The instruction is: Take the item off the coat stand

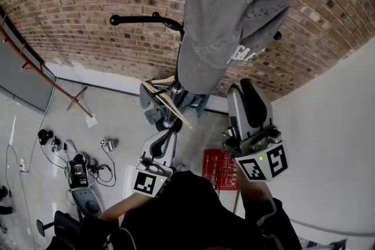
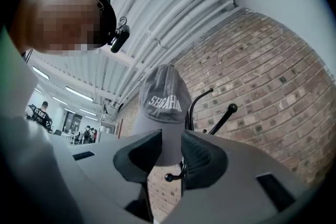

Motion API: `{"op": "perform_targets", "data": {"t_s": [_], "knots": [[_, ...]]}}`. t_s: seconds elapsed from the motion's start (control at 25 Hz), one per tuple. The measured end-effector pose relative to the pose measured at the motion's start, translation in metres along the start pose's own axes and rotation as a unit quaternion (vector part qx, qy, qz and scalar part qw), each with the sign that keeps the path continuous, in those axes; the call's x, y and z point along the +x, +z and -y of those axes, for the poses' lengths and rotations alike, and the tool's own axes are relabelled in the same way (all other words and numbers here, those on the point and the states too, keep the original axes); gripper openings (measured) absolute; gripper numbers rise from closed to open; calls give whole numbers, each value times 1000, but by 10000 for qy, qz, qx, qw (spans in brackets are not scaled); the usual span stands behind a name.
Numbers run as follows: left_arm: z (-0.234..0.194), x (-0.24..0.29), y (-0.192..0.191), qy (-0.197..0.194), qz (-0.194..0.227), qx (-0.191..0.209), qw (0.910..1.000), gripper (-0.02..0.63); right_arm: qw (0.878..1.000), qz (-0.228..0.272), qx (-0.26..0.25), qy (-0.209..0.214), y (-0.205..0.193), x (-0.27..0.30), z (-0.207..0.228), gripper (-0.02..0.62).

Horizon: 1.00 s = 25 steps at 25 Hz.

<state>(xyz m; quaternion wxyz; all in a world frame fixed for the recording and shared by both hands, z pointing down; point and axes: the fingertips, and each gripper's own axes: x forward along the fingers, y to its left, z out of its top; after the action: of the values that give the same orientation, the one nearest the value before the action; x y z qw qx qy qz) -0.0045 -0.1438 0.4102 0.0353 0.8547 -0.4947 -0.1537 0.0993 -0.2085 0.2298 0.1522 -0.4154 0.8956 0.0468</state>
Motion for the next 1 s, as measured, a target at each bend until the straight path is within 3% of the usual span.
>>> {"op": "perform_targets", "data": {"t_s": [0.16, 0.32, 0.56, 1.0], "knots": [[-1, 1, -2, 11, -45, 48, 10000, 18, 9992, 365, 28, 164, 28, 9, 1, 103], [1, -2, -15, -34, -258, 166, 9995, 18, 9980, 345, 98, 519, 39, 23, -5, 118], [-4, -4, -16, 76, -264, 147, 9995, 18, 9968, 377, 249, 659, 52, 36, -2, 133], [-7, -5, 1, 240, 14, -111, 9997, 18, 9981, 326, 154, 494, 57, 52, -2, 133]]}}
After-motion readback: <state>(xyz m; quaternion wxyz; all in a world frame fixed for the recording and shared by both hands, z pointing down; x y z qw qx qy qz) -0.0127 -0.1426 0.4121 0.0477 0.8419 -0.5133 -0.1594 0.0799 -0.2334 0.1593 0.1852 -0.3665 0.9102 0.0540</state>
